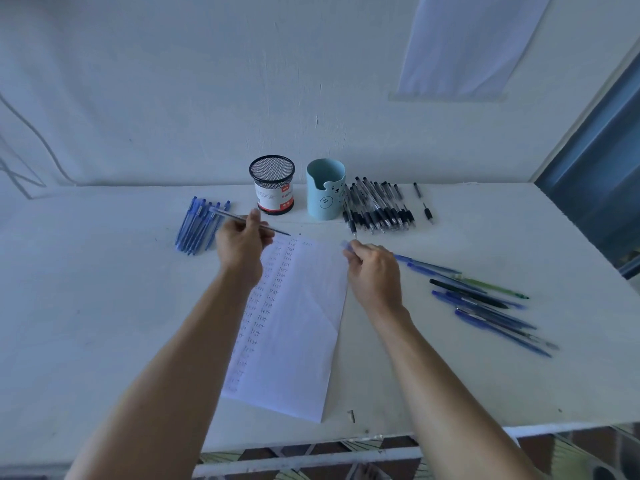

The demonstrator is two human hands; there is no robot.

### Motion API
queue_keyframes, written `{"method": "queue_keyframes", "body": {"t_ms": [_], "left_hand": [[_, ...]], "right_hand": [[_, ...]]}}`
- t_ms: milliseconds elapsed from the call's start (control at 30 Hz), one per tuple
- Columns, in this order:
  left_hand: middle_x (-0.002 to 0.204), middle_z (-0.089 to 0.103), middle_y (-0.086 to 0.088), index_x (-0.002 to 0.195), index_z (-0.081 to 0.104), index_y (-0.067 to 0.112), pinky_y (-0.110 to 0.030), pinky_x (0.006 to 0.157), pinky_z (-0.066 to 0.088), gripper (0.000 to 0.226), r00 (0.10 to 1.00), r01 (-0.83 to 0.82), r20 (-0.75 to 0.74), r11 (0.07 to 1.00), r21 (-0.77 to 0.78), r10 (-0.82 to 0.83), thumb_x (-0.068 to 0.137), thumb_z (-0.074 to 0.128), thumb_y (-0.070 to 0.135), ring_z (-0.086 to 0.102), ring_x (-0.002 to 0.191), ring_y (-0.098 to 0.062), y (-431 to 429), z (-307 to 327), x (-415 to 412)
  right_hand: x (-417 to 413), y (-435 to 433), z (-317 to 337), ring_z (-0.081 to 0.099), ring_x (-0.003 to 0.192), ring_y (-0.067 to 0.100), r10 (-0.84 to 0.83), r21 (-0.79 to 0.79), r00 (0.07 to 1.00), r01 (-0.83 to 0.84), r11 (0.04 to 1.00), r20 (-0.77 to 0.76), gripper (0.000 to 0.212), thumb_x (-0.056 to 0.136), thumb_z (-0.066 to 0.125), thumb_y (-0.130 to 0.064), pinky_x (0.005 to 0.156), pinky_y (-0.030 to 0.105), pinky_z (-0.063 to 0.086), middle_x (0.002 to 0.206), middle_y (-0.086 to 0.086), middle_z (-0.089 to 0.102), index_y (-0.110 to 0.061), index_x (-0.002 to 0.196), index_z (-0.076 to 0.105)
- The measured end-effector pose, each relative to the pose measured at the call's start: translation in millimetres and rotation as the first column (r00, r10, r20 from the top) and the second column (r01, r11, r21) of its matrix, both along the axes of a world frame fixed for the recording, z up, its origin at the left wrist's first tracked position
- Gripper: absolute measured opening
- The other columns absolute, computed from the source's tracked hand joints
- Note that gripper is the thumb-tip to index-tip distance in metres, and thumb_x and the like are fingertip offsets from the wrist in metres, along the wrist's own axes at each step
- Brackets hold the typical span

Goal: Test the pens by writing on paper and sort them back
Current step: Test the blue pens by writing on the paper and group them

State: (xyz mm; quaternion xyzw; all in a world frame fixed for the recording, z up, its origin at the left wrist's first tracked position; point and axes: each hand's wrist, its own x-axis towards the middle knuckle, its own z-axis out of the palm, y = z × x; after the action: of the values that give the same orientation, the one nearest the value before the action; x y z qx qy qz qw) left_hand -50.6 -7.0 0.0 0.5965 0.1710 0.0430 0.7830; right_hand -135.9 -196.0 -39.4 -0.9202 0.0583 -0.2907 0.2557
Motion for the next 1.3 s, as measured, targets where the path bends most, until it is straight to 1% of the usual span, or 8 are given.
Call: {"method": "queue_keyframes", "body": {"t_ms": [167, 300, 400, 533, 800, 967, 1100, 1300], "left_hand": [[0.053, 0.055, -0.003, 0.070, 0.054, 0.007, -0.023, 0.052, 0.049, 0.029, 0.997, 0.070, -0.032, 0.997, 0.022, -0.070, 0.093, 0.069, 0.012, 0.052, 0.049, -0.013, 0, -10, -1], [0.063, 0.055, -0.006, 0.072, 0.045, 0.014, -0.022, 0.057, 0.051, 0.031, 0.994, 0.106, -0.001, 0.993, -0.055, -0.106, 0.091, 0.065, 0.000, 0.058, 0.052, -0.012, 7, -14, -3], [0.074, 0.063, -0.008, 0.082, 0.055, 0.008, -0.025, 0.071, 0.058, 0.018, 0.985, 0.167, 0.054, 0.983, -0.070, -0.164, 0.094, 0.057, -0.004, 0.067, 0.066, -0.017, 3, -17, -1], [0.079, 0.070, -0.010, 0.082, 0.065, 0.006, -0.030, 0.083, 0.057, 0.008, 0.965, 0.246, 0.068, 0.964, 0.099, -0.253, 0.083, 0.072, 0.004, 0.069, 0.080, -0.022, -8, -23, 6], [0.059, 0.062, -0.011, 0.068, 0.053, 0.009, -0.028, 0.041, 0.045, 0.021, 0.949, 0.242, 0.081, 0.868, 0.434, -0.305, 0.080, 0.066, -0.004, 0.064, 0.052, -0.021, -37, -17, 26], [0.047, 0.044, -0.011, 0.053, 0.037, 0.010, -0.033, 0.044, 0.036, 0.017, 0.962, 0.170, 0.074, 0.792, 0.587, -0.262, 0.057, 0.052, 0.001, 0.044, 0.045, -0.024, -42, -22, 41], [0.056, 0.041, -0.011, 0.062, 0.037, 0.000, -0.032, 0.048, 0.034, 0.016, 0.956, 0.174, 0.063, 0.728, 0.663, -0.286, 0.058, 0.052, 0.003, 0.037, 0.055, -0.021, -38, -34, 44], [0.056, 0.030, -0.002, 0.056, 0.030, 0.013, -0.024, 0.041, 0.020, 0.033, 0.937, 0.171, 0.080, 0.645, 0.744, -0.340, 0.067, 0.053, -0.009, 0.024, 0.054, -0.016, -44, -33, 41]], "right_hand": [[6, 4, 0, 0.058, 0.075, 0.033, -0.026, -0.068, 0.996, 0.021, 0.997, -0.084, 0.017, 0.093, 0.066, -0.016, 0.066, 0.035, 0.037, 0.078, 0.009, 0.068, -0.012, 0.107, 0.072], [6, -4, -10, 0.054, 0.101, 0.033, -0.093, -0.108, 0.975, 0.072, 0.992, -0.203, 0.024, 0.095, 0.063, -0.023, 0.084, 0.040, 0.039, 0.103, 0.007, 0.065, -0.016, 0.117, 0.071], [10, -8, -15, 0.051, 0.112, 0.033, -0.123, -0.152, 0.946, 0.080, 0.985, -0.300, 0.038, 0.097, 0.057, -0.024, 0.091, 0.042, 0.037, 0.119, 0.009, 0.061, -0.013, 0.133, 0.061], [7, -9, -20, 0.045, 0.126, 0.031, -0.066, -0.139, 0.945, 0.022, 0.990, -0.320, 0.054, 0.093, 0.047, -0.036, 0.098, 0.044, 0.034, 0.136, 0.010, 0.051, -0.013, 0.142, 0.049], [7, -10, -17, 0.013, 0.150, 0.024, 0.101, -0.193, 0.879, -0.213, 0.958, -0.467, 0.071, 0.088, 0.016, -0.063, 0.118, 0.050, 0.013, 0.163, 0.001, 0.020, -0.037, 0.152, 0.032], [8, -10, -15, 0.004, 0.152, 0.026, 0.105, -0.195, 0.851, -0.235, 0.952, -0.514, 0.061, 0.094, 0.028, -0.059, 0.119, 0.051, 0.008, 0.164, 0.002, 0.017, -0.037, 0.151, 0.031], [10, -9, -17, 0.005, 0.151, 0.027, 0.097, -0.201, 0.846, -0.234, 0.951, -0.524, 0.057, 0.097, 0.034, -0.058, 0.118, 0.051, 0.007, 0.163, 0.002, 0.017, -0.038, 0.150, 0.030], [11, -7, -18, 0.009, 0.150, 0.028, 0.082, -0.206, 0.855, -0.216, 0.954, -0.512, 0.056, 0.095, 0.037, -0.058, 0.116, 0.052, 0.009, 0.161, 0.002, 0.022, -0.038, 0.146, 0.033]]}}
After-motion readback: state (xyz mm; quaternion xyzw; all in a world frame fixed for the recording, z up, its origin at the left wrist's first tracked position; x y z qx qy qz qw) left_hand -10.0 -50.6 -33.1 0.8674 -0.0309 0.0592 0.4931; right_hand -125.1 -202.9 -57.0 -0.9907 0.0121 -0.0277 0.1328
